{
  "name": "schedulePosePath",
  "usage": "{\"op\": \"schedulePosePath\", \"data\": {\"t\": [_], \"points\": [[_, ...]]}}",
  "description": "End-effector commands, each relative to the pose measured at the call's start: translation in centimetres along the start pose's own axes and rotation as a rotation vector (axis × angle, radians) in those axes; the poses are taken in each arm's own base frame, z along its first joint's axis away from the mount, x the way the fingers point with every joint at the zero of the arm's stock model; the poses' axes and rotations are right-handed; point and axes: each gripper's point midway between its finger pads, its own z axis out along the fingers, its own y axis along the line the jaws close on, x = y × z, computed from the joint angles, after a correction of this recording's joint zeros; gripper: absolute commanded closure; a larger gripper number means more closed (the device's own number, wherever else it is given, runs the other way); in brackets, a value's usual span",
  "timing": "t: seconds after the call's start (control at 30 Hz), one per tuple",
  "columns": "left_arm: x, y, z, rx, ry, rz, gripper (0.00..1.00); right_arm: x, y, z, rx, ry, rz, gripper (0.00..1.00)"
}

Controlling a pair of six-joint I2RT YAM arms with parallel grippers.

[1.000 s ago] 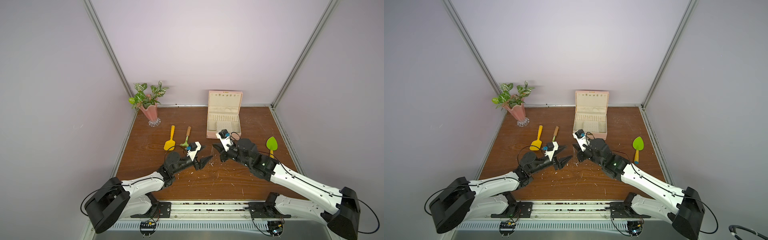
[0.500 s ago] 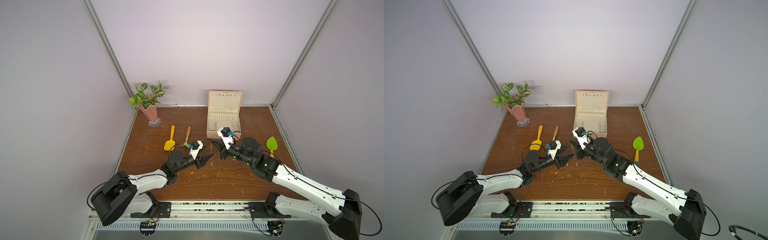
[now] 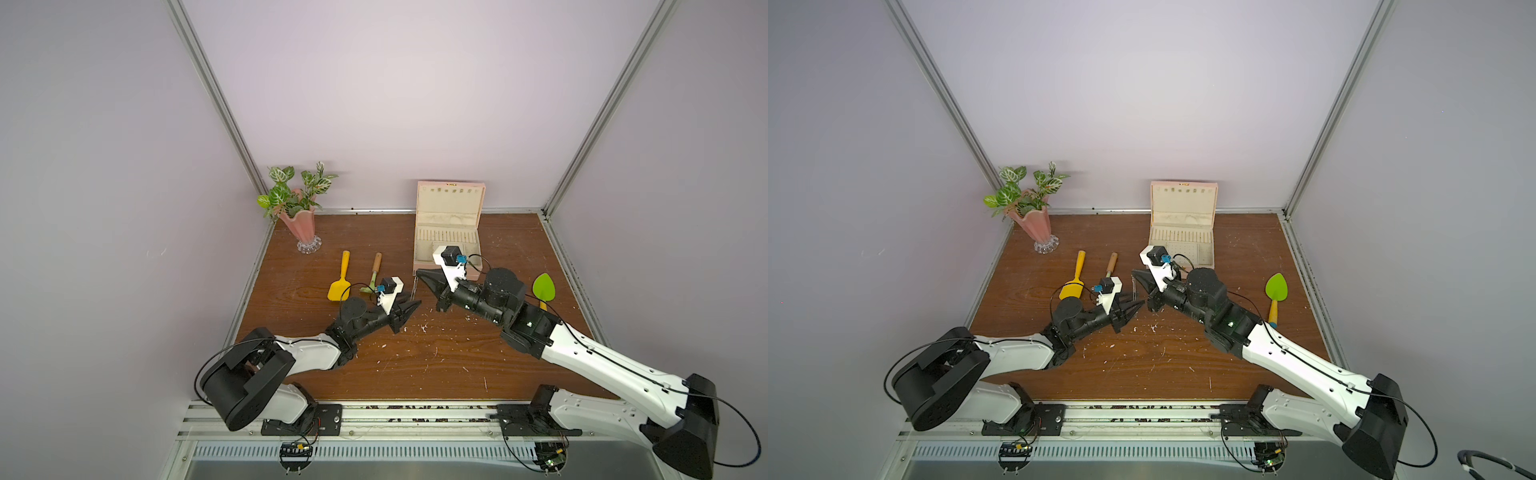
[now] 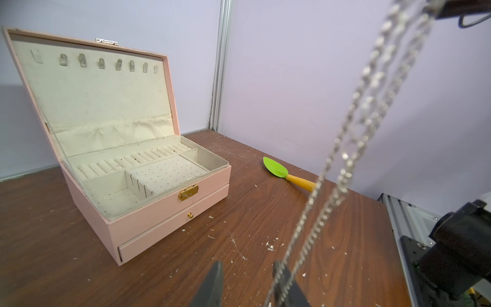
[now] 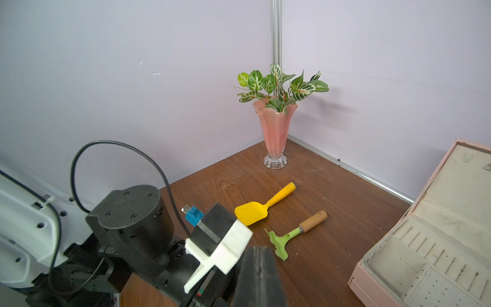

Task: Put jewelry chain into jewelry box
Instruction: Pick up the necklace from the center of the board.

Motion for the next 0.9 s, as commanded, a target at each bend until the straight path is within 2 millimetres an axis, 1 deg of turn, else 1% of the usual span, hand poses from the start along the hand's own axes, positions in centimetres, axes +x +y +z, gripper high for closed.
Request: {"op": "schedulePosePath", "data": {"t": [0.0,0.2,0.33,0.47,0.57,0.63,0.67,0.73,0.8,0.87], "points": [[-0.5,-0.1,-0.3,0.024,-0.030,-0.011,0.67,-3.2,0.5,-0.3,-0.023,-0.087,-0.010,1.00],[0.6,-0.2,0.4,0.046,0.000,-0.023,0.72,-3.5,0.6,-0.3,-0.031,-0.095,-0.009,1.00],[0.9,-0.1,0.9,0.055,0.005,-0.025,0.73,-3.5,0.6,-0.3,-0.031,-0.093,-0.008,1.00],[0.9,0.0,1.0,0.053,-0.002,-0.027,0.80,-3.4,0.4,-0.3,-0.017,-0.089,-0.006,1.00],[0.8,0.1,0.7,0.045,-0.008,-0.030,0.90,-3.1,-0.2,-0.3,0.013,-0.081,-0.002,1.00],[1.0,0.3,0.5,0.031,-0.008,-0.033,0.97,-2.9,-0.8,-0.3,0.047,-0.075,0.010,1.00],[1.0,0.4,0.3,0.023,-0.009,-0.034,0.99,-2.7,-1.3,-0.3,0.066,-0.072,0.021,1.00],[1.0,0.6,-0.2,0.009,-0.013,-0.037,0.99,-2.2,-2.4,-0.4,0.106,-0.060,0.049,1.00],[0.5,0.4,-0.7,0.003,-0.029,-0.035,0.99,-1.3,-3.8,-0.6,0.146,-0.044,0.093,1.00],[-0.2,0.2,-1.3,0.004,-0.048,-0.030,0.99,0.2,-5.2,-0.7,0.169,-0.025,0.150,1.00]]}}
